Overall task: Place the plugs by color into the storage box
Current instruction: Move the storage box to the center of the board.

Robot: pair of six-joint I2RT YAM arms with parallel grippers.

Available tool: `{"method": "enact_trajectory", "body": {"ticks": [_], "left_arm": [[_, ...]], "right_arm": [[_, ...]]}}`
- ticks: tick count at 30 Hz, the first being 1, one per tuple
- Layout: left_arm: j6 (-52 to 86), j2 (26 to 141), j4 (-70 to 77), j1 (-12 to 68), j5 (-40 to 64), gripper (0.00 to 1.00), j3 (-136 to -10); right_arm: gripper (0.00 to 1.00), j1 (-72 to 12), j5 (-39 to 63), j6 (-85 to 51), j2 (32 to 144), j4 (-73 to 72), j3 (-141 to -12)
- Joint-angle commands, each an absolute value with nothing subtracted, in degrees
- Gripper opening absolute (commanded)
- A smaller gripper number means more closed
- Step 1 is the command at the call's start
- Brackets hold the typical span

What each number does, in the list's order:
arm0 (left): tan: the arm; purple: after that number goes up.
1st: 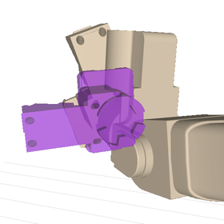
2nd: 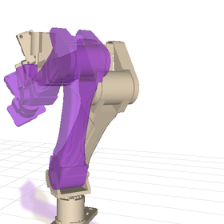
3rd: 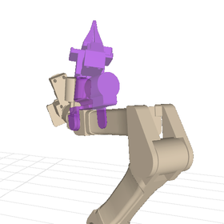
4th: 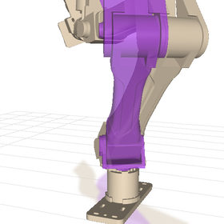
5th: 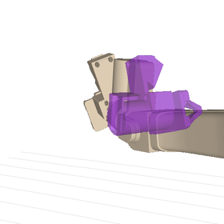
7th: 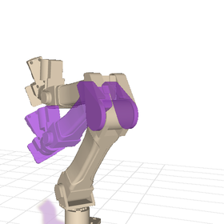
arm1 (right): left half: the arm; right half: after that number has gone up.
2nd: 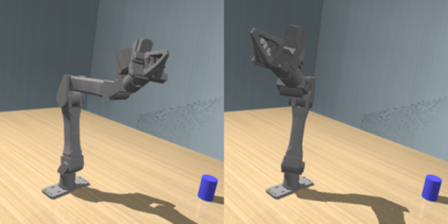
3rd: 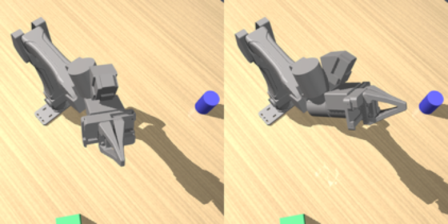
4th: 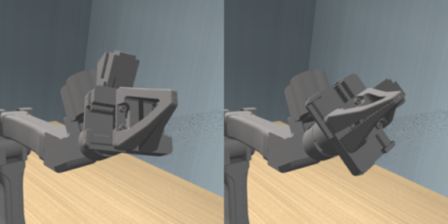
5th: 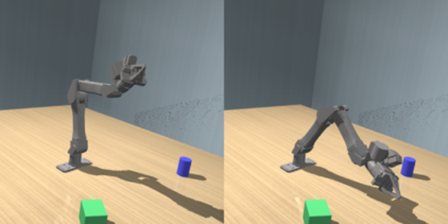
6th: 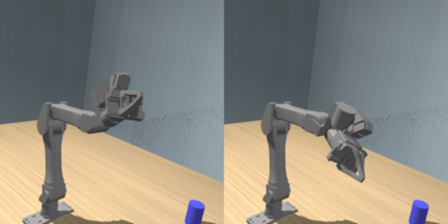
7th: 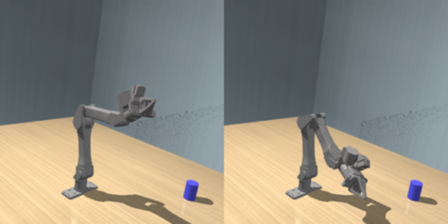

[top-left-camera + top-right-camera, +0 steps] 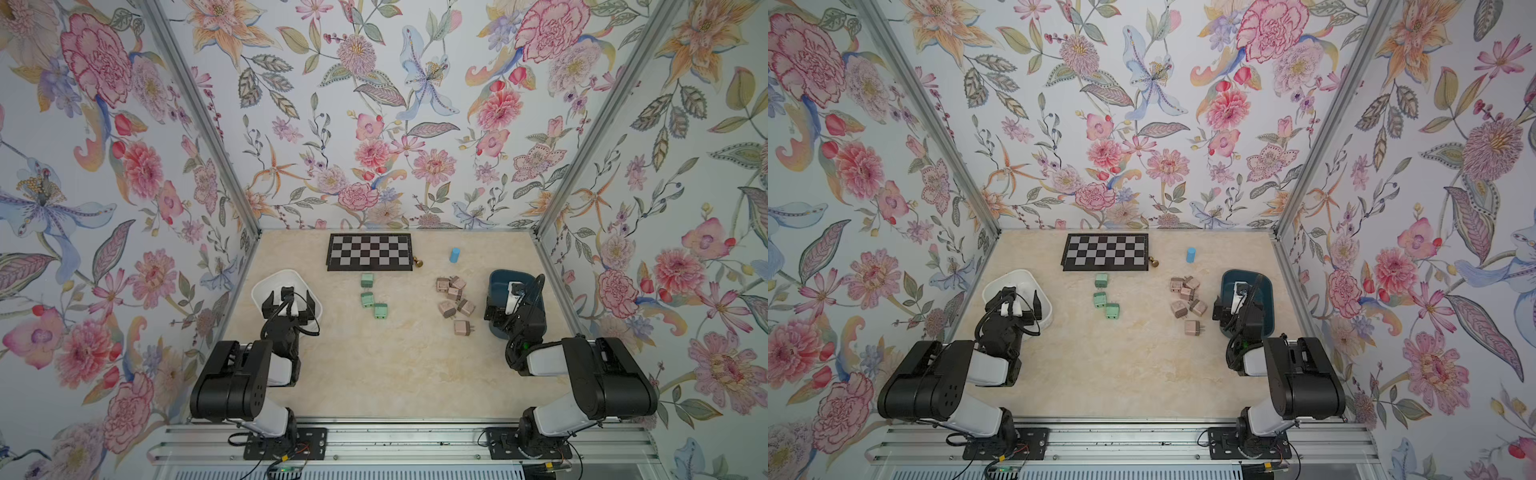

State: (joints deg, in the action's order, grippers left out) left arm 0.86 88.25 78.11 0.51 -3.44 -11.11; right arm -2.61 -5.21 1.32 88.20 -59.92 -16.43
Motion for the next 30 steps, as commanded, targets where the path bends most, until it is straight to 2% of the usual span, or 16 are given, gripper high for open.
{"method": "enact_trajectory", "body": {"ticks": [1,20,22,24,26,30], "left_arm": [[-0.2,88.6,80.8,1.2,-6.1,0.99,-11.1],[0.4,88.6,79.1,1.1,-7.8,0.99,-12.0],[1.2,87.5,78.5,1.5,-11.6,0.99,-12.2],[2.5,82.6,66.8,1.8,-17.0,0.99,-16.5],[5.0,78.2,49.9,1.9,-20.5,0.99,-23.4],[15.4,74.8,19.1,1.9,-20.5,0.99,-40.0]], "right_arm": [[1.00,-2.9,-6.0,2.7,88.4,-63.8,-16.4],[1.00,-0.9,-1.8,1.6,88.3,-62.2,-17.1],[1.00,-1.2,-3.0,1.8,88.1,-62.3,-17.3],[1.00,-1.6,-5.1,1.4,85.9,-56.3,-19.4],[1.00,-1.8,-7.0,0.7,82.9,-42.4,-25.2],[1.00,-2.6,-9.1,-1.5,80.5,-19.9,-36.5]]}}
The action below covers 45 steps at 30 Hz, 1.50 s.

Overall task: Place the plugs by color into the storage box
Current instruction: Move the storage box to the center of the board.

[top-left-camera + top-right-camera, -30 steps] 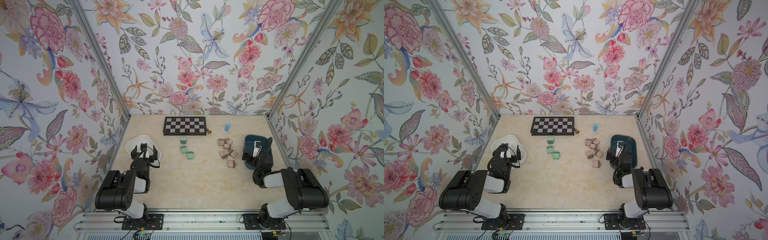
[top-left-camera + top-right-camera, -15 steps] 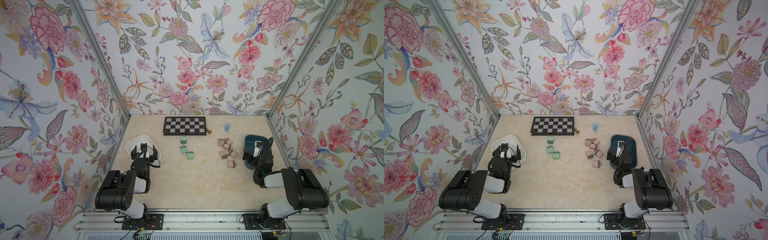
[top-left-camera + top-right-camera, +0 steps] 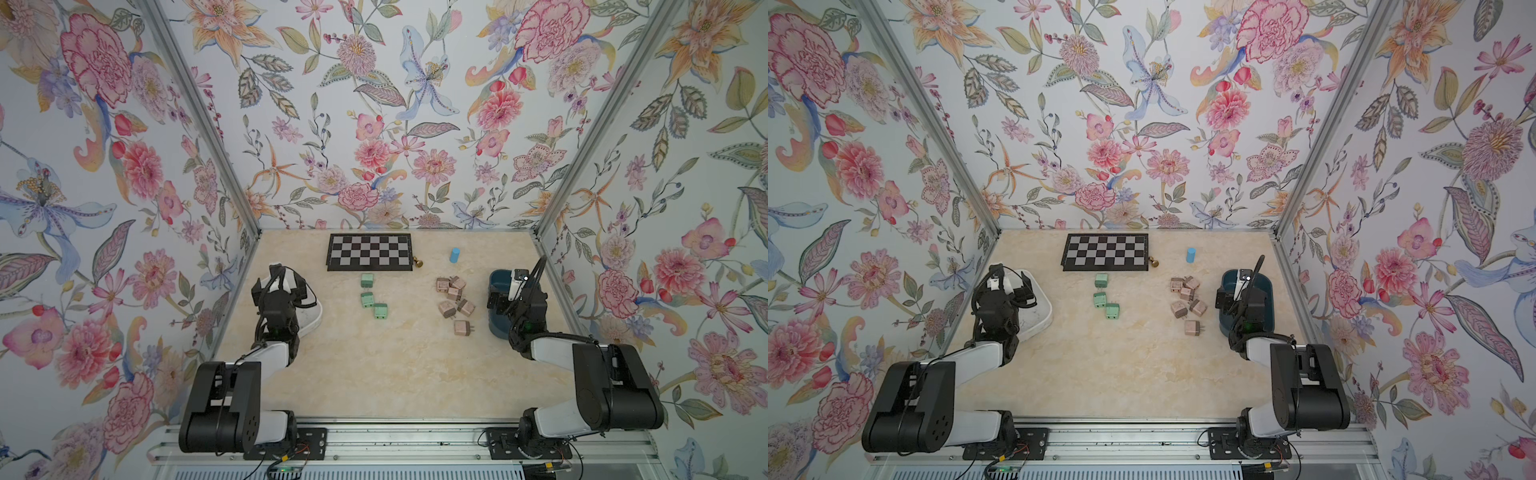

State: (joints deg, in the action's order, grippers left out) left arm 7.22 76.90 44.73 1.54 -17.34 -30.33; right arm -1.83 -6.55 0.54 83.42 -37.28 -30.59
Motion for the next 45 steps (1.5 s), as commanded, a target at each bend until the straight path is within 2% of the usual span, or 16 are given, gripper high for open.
{"method": "enact_trajectory", "body": {"ticks": [1,3,7,9,13,20,24,30,33,39,45], "left_arm": [[17.0,75.6,13.1,2.0,-18.7,0.99,-43.6],[20.1,77.7,4.6,2.0,-12.9,1.00,-49.1],[23.7,81.4,-2.0,2.0,-4.3,0.99,-54.0],[25.9,84.6,-8.2,2.0,-3.5,0.99,-57.8],[28.2,88.7,-11.1,2.0,-1.3,1.00,-60.8],[28.3,98.7,-12.2,1.9,-0.4,0.99,-64.5],[28.2,103.4,-9.7,2.0,1.1,0.86,-65.6],[28.6,106.9,-9.1,3.1,6.3,0.51,-65.6],[29.4,104.5,-8.2,4.2,6.5,0.39,-62.6],[30.6,100.0,-7.6,8.8,6.7,0.24,-57.7],[36.6,95.4,-4.3,14.7,7.2,0.22,-52.0]], "right_arm": [[1.00,-2.7,-9.1,-2.8,80.1,-15.1,-38.9],[1.00,-3.4,-9.2,-5.2,80.0,-4.0,-44.6],[1.00,-5.5,-5.6,-8.0,79.2,8.3,-50.1],[1.00,-7.7,-8.8,-9.8,78.7,11.9,-51.7],[1.00,-11.6,-6.7,-12.1,77.8,18.3,-54.2],[1.00,-17.7,5.7,-16.2,78.5,22.7,-56.5],[1.00,-21.7,10.0,-19.2,82.2,24.4,-58.2],[0.96,-28.4,10.6,-19.6,87.0,24.5,-60.1],[0.90,-31.0,10.9,-19.5,89.6,24.5,-61.7],[0.80,-35.2,10.6,-20.2,97.1,24.5,-67.1],[0.76,-38.9,9.8,-21.3,104.4,24.5,-73.3]]}}
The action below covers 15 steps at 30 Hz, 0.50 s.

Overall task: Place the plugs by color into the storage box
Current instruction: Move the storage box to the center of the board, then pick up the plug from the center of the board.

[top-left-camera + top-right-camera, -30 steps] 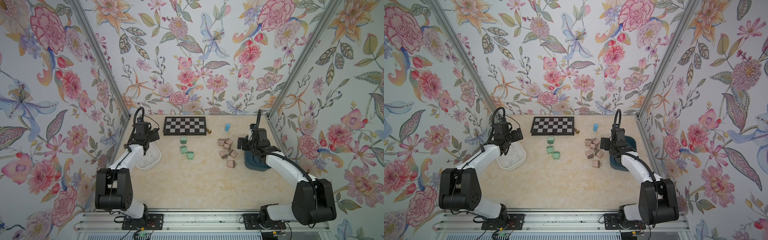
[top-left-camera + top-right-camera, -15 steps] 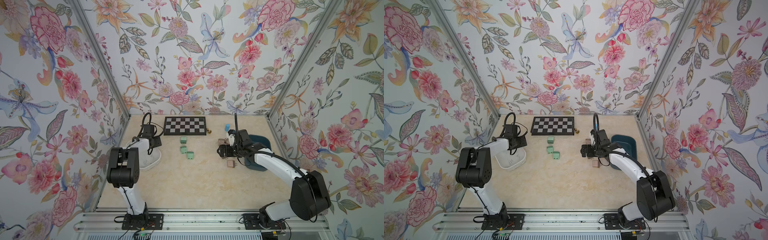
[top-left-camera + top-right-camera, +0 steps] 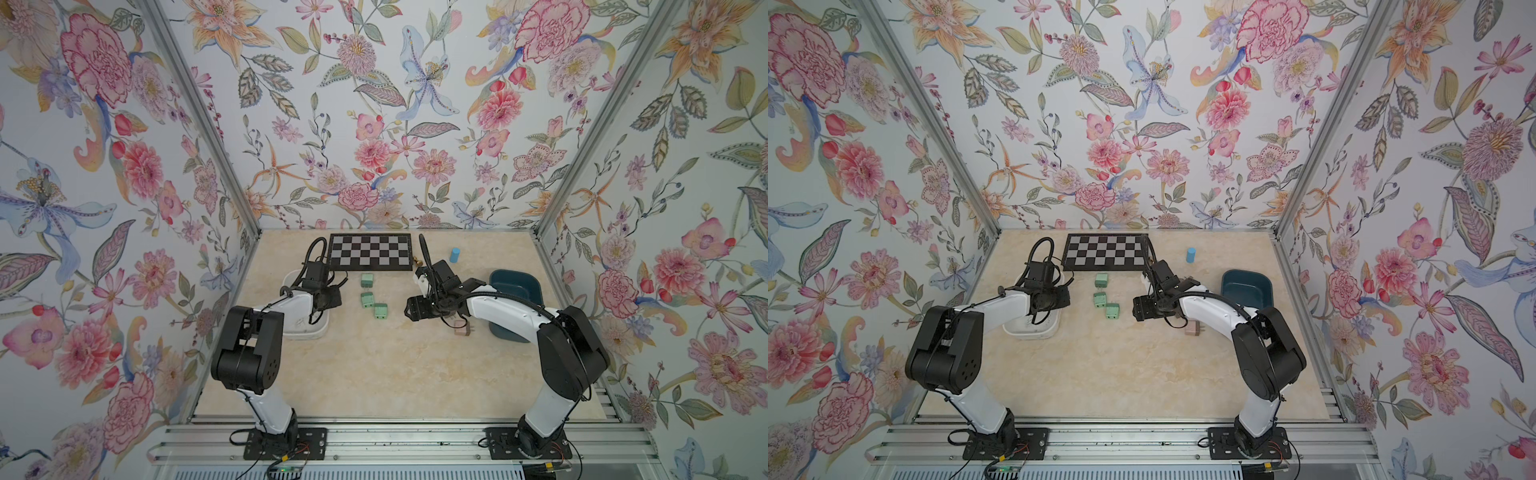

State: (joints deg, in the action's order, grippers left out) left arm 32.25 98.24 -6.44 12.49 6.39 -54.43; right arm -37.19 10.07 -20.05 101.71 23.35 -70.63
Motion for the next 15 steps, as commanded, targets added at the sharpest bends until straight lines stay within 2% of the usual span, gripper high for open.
{"method": "enact_trajectory", "body": {"ticks": [1,4,5,12,15], "left_arm": [[37.7,94.8,-3.9,15.6,7.1,0.22,-51.3],[40.7,93.7,-3.8,18.3,5.5,0.23,-50.0],[41.4,93.3,-3.7,18.9,4.9,0.26,-49.8],[42.6,90.6,-4.7,19.9,2.7,0.66,-51.2],[41.3,87.8,-6.6,19.9,1.9,0.73,-53.2]], "right_arm": [[0.76,-39.1,9.7,-21.6,105.2,24.5,-74.1],[0.75,-39.9,9.3,-22.3,107.8,24.5,-76.4],[0.75,-40.2,9.3,-22.6,108.5,24.5,-77.1],[0.75,-43.1,6.6,-26.0,114.8,24.5,-83.5],[0.76,-44.0,4.6,-27.3,117.4,24.5,-85.8]]}}
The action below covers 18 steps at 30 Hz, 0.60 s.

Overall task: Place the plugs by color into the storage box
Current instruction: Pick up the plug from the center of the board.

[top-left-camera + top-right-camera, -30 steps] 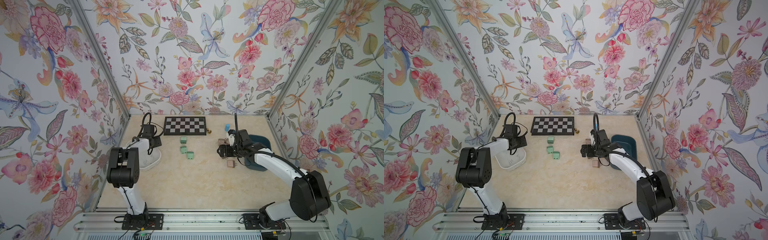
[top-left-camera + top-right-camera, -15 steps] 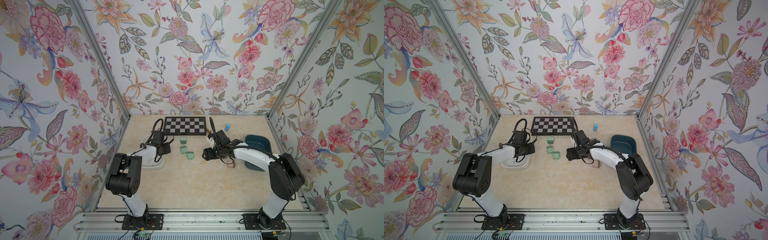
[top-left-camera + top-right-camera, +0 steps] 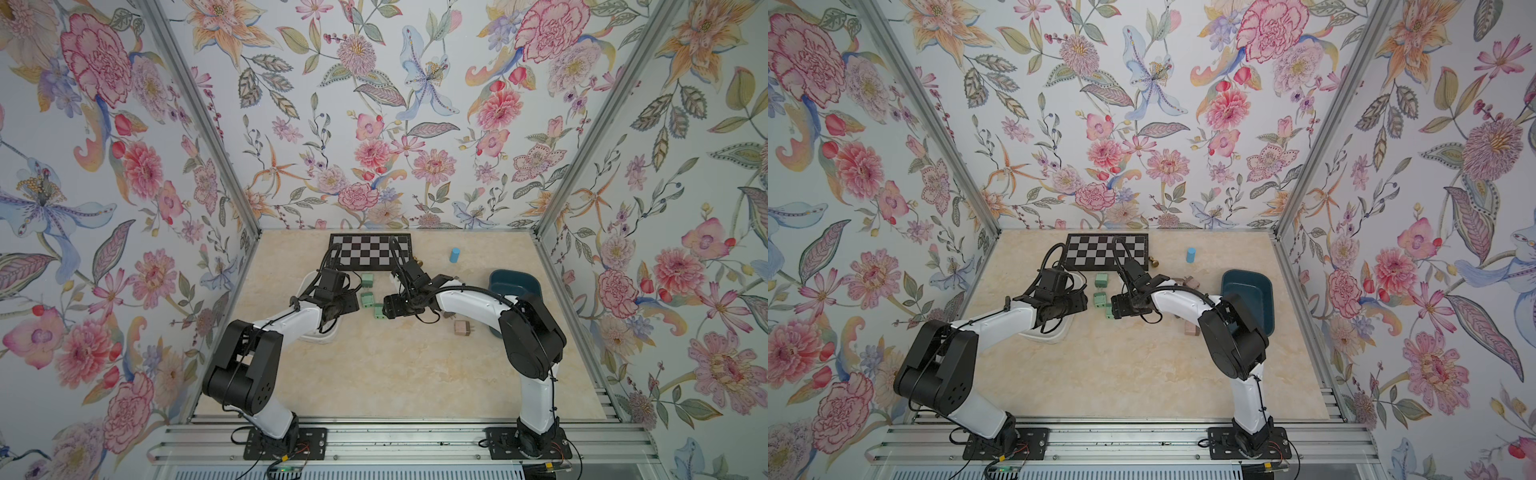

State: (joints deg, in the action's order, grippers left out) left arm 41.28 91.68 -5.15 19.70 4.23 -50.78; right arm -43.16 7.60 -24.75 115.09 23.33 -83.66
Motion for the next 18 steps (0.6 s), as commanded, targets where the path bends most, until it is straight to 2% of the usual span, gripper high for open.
{"method": "enact_trajectory", "body": {"ticks": [1,6,7,10,18], "left_arm": [[40.7,87.5,-7.5,19.9,1.8,0.76,-54.1],[38.0,88.7,-16.1,23.9,-1.0,0.78,-61.6],[38.2,89.2,-17.7,25.2,-2.1,0.84,-63.2],[38.9,94.1,-22.8,28.1,-3.8,0.87,-68.1],[41.3,103.7,-25.9,33.3,-0.2,0.86,-74.0]], "right_arm": [[0.77,-44.3,3.7,-27.8,118.0,24.5,-86.0],[0.80,-43.7,-0.6,-29.0,115.5,24.4,-83.4],[0.80,-43.1,-0.9,-28.7,114.5,24.4,-82.3],[0.81,-40.6,-0.6,-27.4,110.5,24.4,-78.7],[0.82,-32.4,2.8,-24.1,98.7,24.5,-68.8]]}}
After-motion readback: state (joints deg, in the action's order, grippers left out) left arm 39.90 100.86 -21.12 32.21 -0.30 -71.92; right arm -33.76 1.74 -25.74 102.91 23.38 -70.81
